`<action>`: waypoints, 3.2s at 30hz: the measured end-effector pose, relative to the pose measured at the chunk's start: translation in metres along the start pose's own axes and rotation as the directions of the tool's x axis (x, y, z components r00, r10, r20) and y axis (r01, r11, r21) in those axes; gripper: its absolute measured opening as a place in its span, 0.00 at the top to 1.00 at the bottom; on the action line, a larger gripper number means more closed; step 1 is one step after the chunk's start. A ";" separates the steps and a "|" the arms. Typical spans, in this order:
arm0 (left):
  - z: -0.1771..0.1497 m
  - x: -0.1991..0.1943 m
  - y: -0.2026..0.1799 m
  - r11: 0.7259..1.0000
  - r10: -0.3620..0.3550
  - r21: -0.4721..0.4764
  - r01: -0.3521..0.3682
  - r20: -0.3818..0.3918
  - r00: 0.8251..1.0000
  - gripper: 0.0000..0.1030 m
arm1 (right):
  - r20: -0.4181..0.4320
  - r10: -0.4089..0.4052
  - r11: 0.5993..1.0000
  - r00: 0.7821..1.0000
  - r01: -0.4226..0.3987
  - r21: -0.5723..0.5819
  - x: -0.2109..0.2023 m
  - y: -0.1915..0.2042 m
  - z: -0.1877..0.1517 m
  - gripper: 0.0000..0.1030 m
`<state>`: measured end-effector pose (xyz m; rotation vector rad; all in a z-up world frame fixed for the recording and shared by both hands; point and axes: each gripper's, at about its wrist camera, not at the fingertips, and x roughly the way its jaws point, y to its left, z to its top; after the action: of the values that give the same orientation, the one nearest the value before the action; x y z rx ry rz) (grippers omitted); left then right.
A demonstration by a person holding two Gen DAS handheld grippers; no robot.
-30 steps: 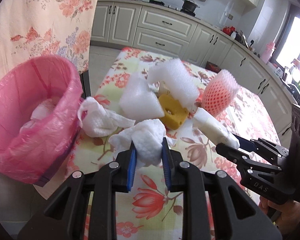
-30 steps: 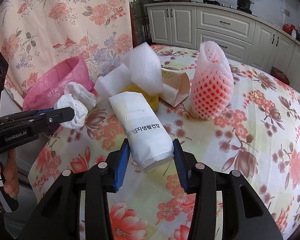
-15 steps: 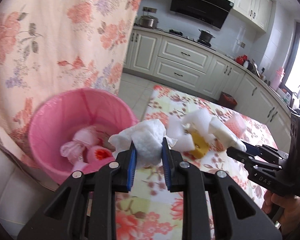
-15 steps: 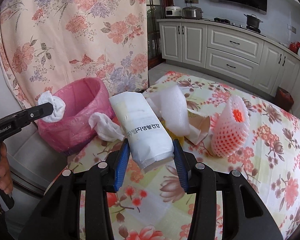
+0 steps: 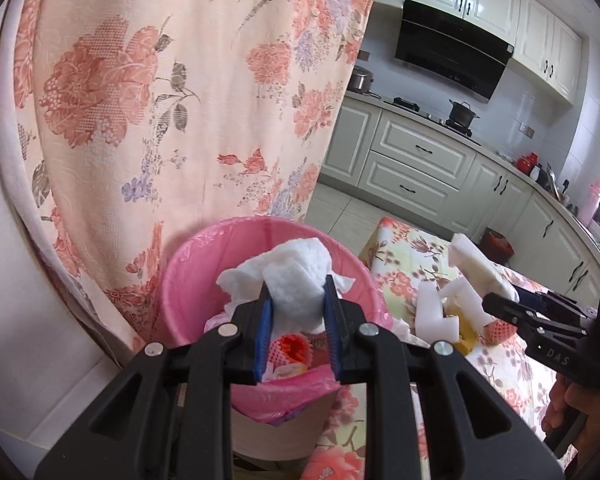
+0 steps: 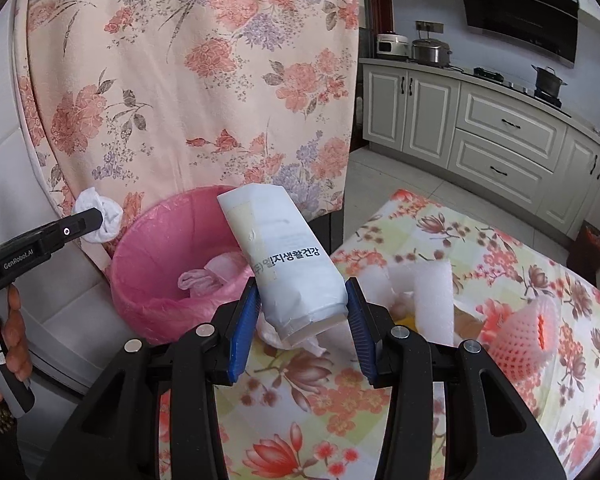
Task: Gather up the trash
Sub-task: 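Carry the tissue and printed packet over the wastebasket with both grippers, then open both grippers over the wastebasket, releasing the tissue and packet, then move both tools back over the remaining trash on the table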
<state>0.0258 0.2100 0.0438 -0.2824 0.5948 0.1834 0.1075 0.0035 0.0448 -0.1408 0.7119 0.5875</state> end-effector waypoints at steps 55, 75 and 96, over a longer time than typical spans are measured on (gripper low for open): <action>0.000 0.023 0.020 0.999 -0.017 -0.046 0.015 -0.042 0.999 0.60 | -0.077 0.068 0.997 0.995 -0.071 -0.029 0.075 0.057 0.020 0.34; -0.009 0.017 -0.022 0.998 -0.069 0.008 0.070 -0.059 0.996 0.58 | -0.084 -0.049 0.995 0.995 0.055 0.080 0.045 -0.022 -0.018 0.32; -0.021 0.043 -0.104 0.977 -0.179 0.096 0.192 -0.133 0.975 0.55 | -0.103 -0.162 0.963 0.981 0.180 0.200 -0.008 -0.109 -0.076 0.28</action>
<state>0.0754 0.1087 0.0242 -0.2440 0.6949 -0.0472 0.1189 -0.1144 -0.0150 -0.0323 0.8306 0.3398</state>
